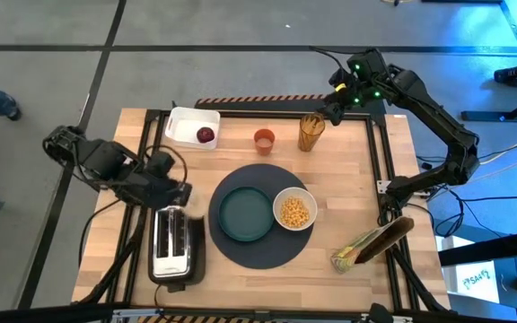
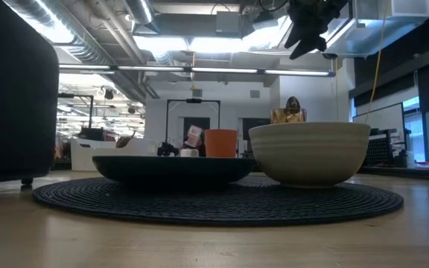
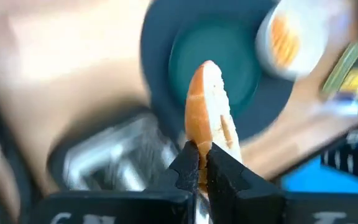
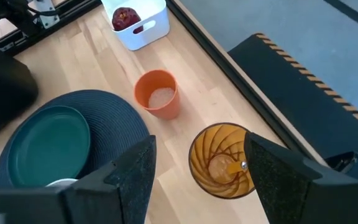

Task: Arrange a breakfast setting
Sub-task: Put the bagel on the green plate

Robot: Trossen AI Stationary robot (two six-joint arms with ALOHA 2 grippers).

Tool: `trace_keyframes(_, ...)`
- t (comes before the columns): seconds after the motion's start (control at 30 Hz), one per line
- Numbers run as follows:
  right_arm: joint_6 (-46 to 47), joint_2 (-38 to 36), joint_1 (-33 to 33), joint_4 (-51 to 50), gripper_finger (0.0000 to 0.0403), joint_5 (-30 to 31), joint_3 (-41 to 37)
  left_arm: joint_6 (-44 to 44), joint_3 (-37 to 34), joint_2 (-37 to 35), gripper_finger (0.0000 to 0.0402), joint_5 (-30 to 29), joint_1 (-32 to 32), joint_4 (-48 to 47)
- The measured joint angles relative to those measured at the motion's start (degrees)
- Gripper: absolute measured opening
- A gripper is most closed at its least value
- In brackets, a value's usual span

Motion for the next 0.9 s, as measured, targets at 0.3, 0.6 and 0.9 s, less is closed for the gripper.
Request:
trace_keyframes(0.3, 3.8, 0.0, 0.0, -0.5, 0.0232, -0.1, 0.0, 37.4, -13.6, 2.1, 0.0008, -2.7, 15.3, 26.7)
trace_keyframes(0.6, 5.3, 0.0, 0.0, -3.8, 0.0232, -0.3, 0.0, 54.5, -36.6, 2.1, 0.0007, 17.5, 29.7, 54.6)
trace_keyframes(0.9, 6.3, 0.0, 0.0, -9.1, 0.0232, 1.5, 0.0, 61.0, -54.4, 2.1, 0.0012, 24.7, 30.6, 78.3)
